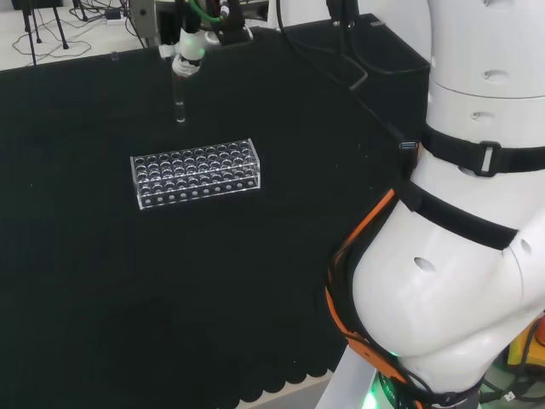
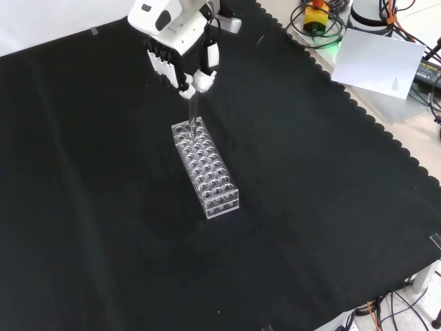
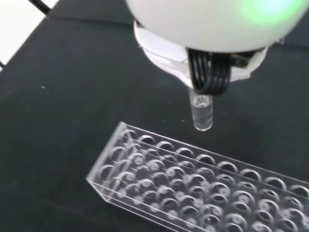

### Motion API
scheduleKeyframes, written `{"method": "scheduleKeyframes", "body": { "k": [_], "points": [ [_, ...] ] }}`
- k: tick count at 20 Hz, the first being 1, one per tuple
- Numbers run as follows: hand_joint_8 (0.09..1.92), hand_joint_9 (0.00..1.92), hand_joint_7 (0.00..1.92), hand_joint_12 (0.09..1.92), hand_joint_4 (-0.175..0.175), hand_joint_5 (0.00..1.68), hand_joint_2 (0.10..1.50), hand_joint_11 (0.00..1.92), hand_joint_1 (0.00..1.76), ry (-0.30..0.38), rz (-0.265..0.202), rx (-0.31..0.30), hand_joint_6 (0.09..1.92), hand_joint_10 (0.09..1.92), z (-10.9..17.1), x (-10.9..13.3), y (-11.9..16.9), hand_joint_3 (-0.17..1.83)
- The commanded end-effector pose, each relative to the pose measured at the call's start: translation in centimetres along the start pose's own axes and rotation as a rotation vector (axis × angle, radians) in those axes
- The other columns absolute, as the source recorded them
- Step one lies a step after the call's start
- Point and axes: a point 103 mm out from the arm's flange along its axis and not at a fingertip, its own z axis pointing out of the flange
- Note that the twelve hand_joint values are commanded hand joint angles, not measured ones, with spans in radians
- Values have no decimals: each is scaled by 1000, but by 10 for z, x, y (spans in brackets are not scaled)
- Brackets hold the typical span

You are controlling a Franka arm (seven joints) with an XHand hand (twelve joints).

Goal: Shake the test tube.

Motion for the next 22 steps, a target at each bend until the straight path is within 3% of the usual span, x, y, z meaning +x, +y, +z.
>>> {"method": "scheduleKeyframes", "body": {
  "k": [1, 11, 14, 16, 19, 22],
  "points": [
    [527, 1507, 1499, 1028, -175, 1432, 454, 1360, 1451, -26, 86, 8, 428, 242, 2, -39, -18, 867],
    [524, 1508, 1501, 1029, -175, 1433, 454, 1360, 1451, -68, 212, 24, 426, 240, 4, -93, -48, 867],
    [524, 1508, 1501, 1029, -175, 1433, 454, 1360, 1451, -73, 229, 26, 426, 239, 4, -100, -51, 867],
    [524, 1508, 1501, 1029, -175, 1433, 454, 1360, 1451, -51, 223, 11, 425, 238, 3, -126, -71, 867],
    [523, 1508, 1501, 1029, -175, 1433, 454, 1360, 1450, -53, 210, 18, 425, 238, 3, -121, -66, 867],
    [523, 1509, 1502, 1030, -175, 1433, 454, 1360, 1450, -51, 186, 28, 425, 237, 4, -97, -48, 867]
  ]
}}
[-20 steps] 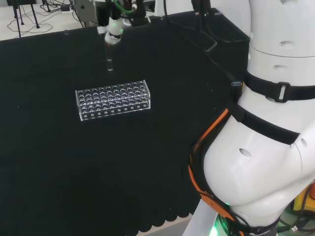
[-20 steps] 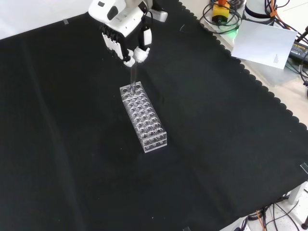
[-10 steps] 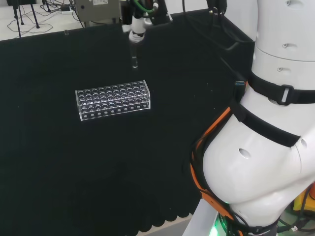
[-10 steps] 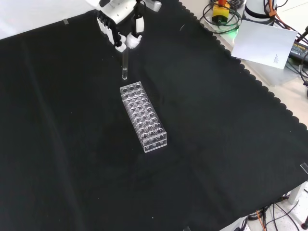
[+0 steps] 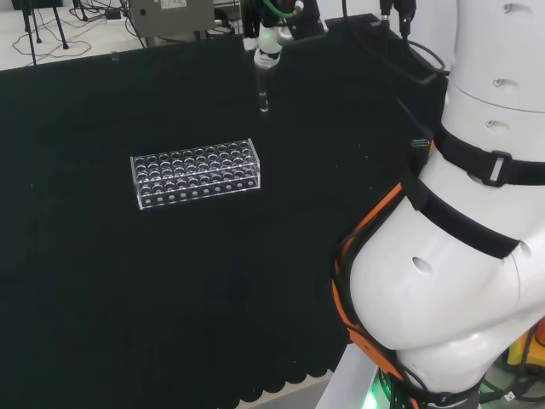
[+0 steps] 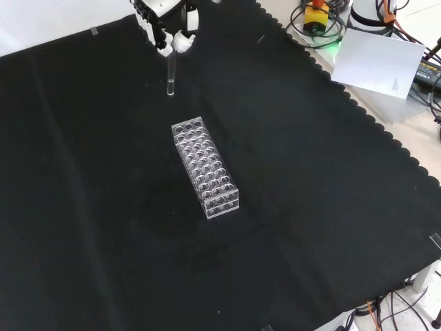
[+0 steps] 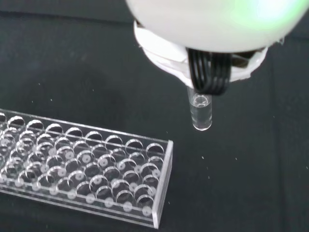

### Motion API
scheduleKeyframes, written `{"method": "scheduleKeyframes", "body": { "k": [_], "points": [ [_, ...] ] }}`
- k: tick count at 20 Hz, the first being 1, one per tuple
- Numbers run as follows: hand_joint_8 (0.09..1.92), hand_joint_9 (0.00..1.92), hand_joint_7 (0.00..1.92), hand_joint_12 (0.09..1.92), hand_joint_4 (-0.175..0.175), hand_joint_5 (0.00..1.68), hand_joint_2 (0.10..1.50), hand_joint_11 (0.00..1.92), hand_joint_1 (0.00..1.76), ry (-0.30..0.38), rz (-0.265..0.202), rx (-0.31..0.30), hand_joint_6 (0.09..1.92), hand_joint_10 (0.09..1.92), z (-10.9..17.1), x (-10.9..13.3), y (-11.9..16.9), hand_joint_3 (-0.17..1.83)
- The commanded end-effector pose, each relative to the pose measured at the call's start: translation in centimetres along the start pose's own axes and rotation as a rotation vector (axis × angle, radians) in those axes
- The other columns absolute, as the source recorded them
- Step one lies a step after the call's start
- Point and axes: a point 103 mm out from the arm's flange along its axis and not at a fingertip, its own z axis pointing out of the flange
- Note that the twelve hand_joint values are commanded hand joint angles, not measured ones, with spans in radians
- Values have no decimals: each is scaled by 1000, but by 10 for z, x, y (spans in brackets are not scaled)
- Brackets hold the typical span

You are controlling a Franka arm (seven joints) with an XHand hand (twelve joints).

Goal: Shake the test tube.

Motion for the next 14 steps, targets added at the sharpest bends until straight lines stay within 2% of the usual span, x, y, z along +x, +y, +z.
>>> {"method": "scheduleKeyframes", "body": {
  "k": [1, 8, 11, 14],
  "points": [
    [523, 1509, 1502, 1030, -175, 1433, 454, 1360, 1450, 13, -37, 6, 424, 237, -2, 25, 13, 866],
    [522, 1509, 1502, 1031, -175, 1434, 455, 1359, 1451, 42, -122, 3, 423, 235, -5, 82, 36, 866],
    [522, 1510, 1502, 1031, -175, 1434, 454, 1359, 1450, 40, -150, -6, 423, 235, -8, 96, 40, 866],
    [522, 1510, 1502, 1031, -175, 1434, 454, 1359, 1451, 44, -154, -5, 423, 234, -8, 99, 41, 866]
  ]
}}
